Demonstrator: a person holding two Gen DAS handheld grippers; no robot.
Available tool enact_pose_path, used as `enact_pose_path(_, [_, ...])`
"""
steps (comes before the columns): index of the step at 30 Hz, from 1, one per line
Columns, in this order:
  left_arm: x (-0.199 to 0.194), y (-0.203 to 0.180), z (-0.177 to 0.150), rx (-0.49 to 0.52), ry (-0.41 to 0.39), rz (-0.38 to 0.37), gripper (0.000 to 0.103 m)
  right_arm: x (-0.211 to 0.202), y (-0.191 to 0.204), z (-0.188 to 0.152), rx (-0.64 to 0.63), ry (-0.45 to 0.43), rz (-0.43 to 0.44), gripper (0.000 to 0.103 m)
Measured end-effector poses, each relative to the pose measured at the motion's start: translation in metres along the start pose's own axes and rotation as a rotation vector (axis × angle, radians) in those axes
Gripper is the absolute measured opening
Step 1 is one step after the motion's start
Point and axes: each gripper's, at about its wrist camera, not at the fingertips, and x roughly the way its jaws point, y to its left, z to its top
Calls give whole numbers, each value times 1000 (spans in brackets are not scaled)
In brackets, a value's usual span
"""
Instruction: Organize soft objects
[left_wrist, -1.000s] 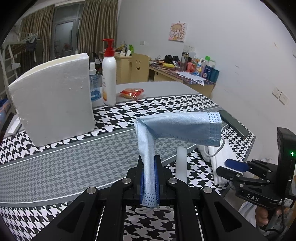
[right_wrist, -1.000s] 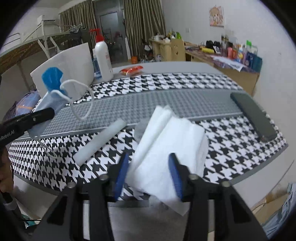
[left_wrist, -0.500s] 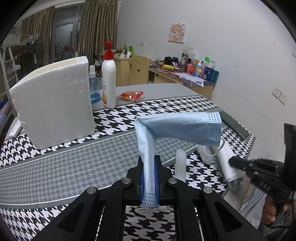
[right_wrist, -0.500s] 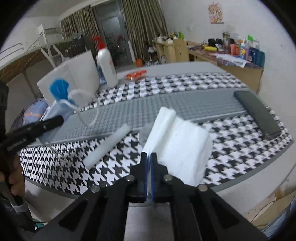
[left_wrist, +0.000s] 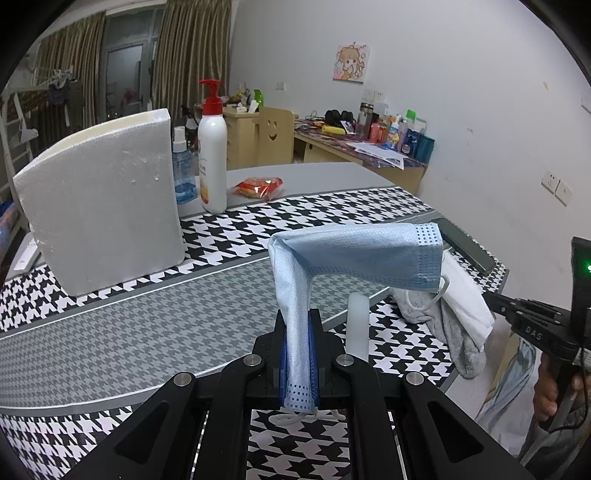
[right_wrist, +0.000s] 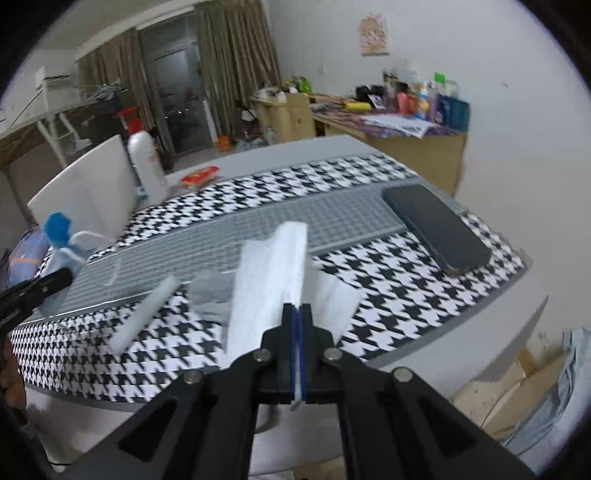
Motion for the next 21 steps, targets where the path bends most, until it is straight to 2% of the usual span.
enact_pose_path(2, [1, 0, 0, 1, 1, 1, 10, 5, -5, 0, 8, 13, -8, 17])
enact_pose_path(4, [3, 1, 1, 1, 3, 1, 10, 11, -8, 0, 23, 26, -1, 46])
enact_pose_path(6, [4, 1, 1, 1, 5, 3, 10, 12, -9, 1, 19, 18, 11, 59])
enact_pose_path(7, [5, 2, 2, 0, 6, 4, 10, 14, -8, 1, 13, 19, 19, 60])
enact_pose_path(14, [9, 5, 1, -3, 14, 6, 10, 38, -1, 1, 27, 90, 84, 59])
enact_pose_path(16, [10, 7, 2, -6, 15, 9, 10, 42, -1, 1, 45, 105, 102, 28])
enact_pose_path(19, [12, 8, 2, -6, 17, 8, 10, 39, -2, 3, 53, 89, 95, 15])
enact_pose_path(21, [11, 8, 1, -6, 15, 7, 10, 36, -1, 6, 41, 74, 86, 13])
